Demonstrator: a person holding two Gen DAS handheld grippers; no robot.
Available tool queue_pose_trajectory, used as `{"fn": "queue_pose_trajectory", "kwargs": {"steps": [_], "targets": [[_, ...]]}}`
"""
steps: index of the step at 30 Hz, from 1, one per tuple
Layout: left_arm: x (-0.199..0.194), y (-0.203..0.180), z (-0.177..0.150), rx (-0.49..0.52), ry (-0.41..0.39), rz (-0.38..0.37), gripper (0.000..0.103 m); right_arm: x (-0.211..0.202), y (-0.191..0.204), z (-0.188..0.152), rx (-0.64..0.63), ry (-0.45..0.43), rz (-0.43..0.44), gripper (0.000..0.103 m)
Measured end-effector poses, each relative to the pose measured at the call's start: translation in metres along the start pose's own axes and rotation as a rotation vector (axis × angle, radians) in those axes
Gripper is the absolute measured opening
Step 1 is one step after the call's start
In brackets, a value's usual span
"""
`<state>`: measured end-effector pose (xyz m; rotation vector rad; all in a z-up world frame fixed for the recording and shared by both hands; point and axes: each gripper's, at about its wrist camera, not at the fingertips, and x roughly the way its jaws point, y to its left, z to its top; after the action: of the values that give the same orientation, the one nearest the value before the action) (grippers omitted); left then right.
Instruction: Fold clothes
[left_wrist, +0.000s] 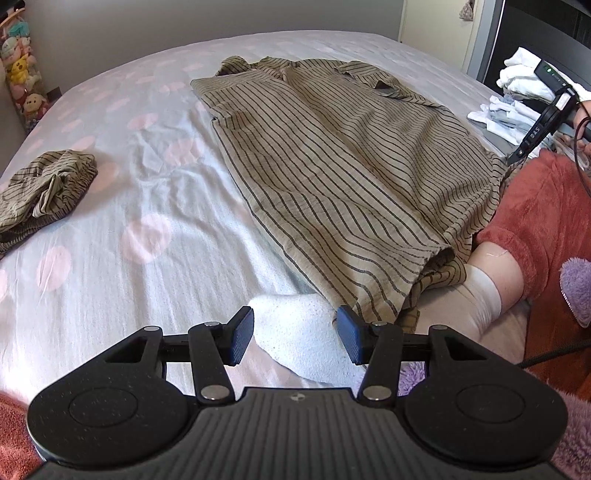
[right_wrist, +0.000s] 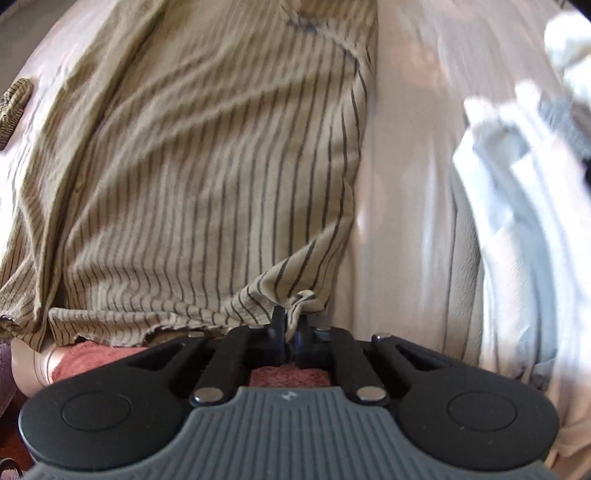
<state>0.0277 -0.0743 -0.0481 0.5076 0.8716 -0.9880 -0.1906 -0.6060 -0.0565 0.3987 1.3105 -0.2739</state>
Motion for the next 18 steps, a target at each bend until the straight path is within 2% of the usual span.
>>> {"fn": "queue_pose_trajectory", "kwargs": {"steps": [5,10,14,18], "targets": [[0.001,0.000,0.011,-0.033,-0.010,-0.001,0.048,-0.033,0.034,0.009,-0.068,-0.107,0.008,0.005],[0.003,-0.007,0.033,-0.073,-0.050,-0.049,0.048,-0.038,0.083,0.013,-0.142,-0.168,0.063,0.005],[0.011,-0.014,0.052,-0.112,-0.075,-0.117,0.047,-0.021,0.118,0.017,-0.187,-0.177,0.124,0.005],[0.027,-0.023,0.071,-0.172,-0.081,-0.194,0.048,-0.004,0.130,0.012,-0.214,-0.148,0.152,0.006]]}}
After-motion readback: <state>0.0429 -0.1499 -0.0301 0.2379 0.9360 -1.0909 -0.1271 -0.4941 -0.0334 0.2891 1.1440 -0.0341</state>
